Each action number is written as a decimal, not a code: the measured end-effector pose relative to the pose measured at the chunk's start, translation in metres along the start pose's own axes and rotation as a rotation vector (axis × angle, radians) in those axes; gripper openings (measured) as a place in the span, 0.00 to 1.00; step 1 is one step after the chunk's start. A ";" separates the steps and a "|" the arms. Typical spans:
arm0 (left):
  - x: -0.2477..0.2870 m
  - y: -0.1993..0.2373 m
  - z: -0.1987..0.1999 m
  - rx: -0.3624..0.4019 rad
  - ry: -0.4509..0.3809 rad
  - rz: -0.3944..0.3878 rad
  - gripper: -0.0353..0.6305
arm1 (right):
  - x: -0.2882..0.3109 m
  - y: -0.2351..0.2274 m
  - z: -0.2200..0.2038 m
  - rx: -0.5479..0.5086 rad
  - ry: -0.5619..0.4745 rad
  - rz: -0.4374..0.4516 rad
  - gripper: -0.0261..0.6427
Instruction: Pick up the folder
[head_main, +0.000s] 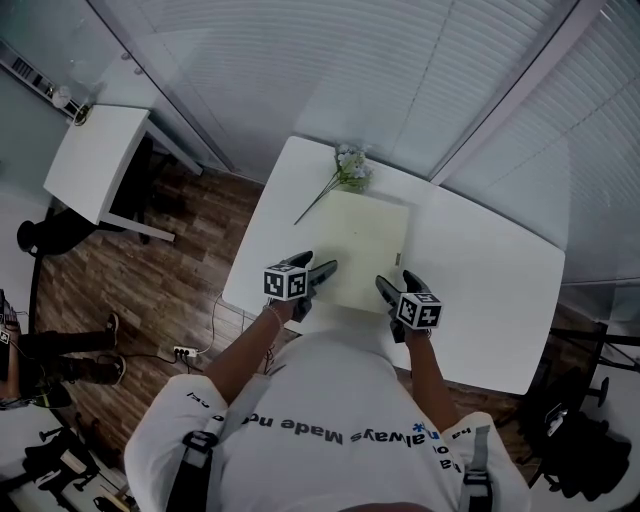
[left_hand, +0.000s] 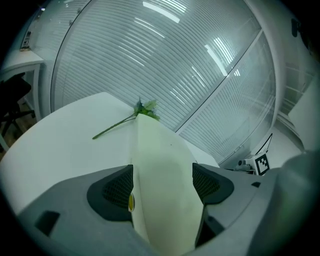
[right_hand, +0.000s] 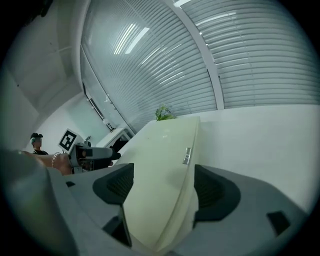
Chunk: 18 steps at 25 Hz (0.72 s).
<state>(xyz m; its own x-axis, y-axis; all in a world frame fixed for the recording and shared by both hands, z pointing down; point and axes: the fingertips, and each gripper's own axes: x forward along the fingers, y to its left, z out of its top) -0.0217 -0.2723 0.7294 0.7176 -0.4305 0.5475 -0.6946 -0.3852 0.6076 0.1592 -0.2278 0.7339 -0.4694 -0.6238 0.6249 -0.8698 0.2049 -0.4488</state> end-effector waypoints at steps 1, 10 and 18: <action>0.001 0.002 -0.002 -0.011 0.002 -0.001 0.56 | 0.002 -0.001 -0.003 0.010 0.007 0.004 0.52; 0.010 0.012 -0.025 -0.036 0.064 -0.008 0.56 | 0.013 -0.004 -0.031 0.085 0.072 0.021 0.53; 0.018 0.014 -0.033 0.011 0.101 0.001 0.56 | 0.017 -0.005 -0.046 0.131 0.096 0.024 0.53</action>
<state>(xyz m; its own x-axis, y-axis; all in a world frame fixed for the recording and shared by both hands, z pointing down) -0.0171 -0.2585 0.7663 0.7181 -0.3463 0.6037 -0.6953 -0.3942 0.6009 0.1485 -0.2045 0.7767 -0.5077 -0.5435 0.6685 -0.8339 0.1149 -0.5399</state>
